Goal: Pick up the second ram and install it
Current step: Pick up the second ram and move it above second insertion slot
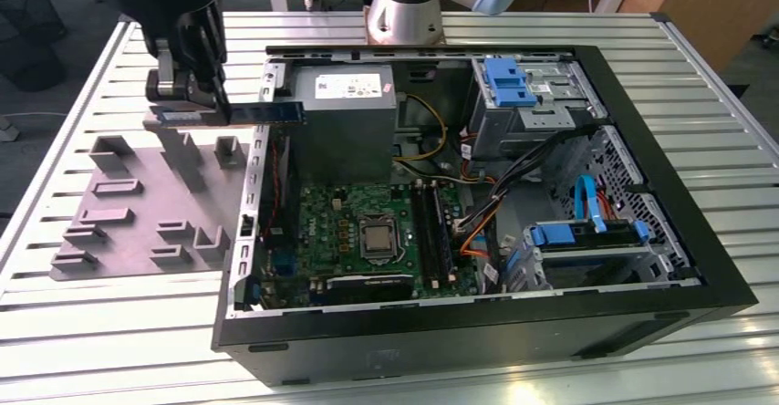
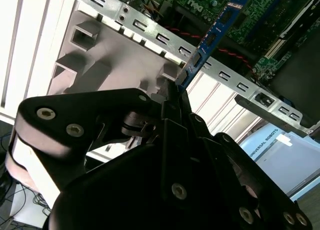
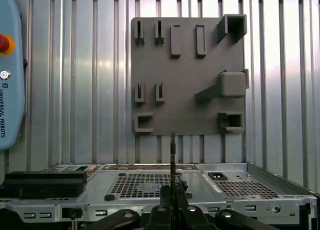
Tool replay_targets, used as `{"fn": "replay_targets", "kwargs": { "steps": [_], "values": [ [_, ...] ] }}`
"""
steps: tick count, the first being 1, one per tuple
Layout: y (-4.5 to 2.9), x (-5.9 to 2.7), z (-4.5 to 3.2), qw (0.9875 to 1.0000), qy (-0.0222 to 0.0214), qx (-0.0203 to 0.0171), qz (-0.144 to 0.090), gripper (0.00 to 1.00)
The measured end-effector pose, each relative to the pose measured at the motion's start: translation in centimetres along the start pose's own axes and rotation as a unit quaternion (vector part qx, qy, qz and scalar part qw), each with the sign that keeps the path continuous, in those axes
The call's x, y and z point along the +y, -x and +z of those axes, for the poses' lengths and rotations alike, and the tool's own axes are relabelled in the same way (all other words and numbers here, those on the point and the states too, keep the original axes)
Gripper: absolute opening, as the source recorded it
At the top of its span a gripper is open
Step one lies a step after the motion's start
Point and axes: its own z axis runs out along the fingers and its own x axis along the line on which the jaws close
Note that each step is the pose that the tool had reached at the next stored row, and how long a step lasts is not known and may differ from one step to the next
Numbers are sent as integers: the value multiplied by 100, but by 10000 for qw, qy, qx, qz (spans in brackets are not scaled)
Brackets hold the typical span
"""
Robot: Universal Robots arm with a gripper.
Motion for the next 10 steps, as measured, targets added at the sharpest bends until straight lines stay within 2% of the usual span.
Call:
{"fn": "replay_targets", "kwargs": {
  "steps": [10],
  "values": [
    [1, -35, -1, 10000, 0, 0, 9, 14]
  ]
}}
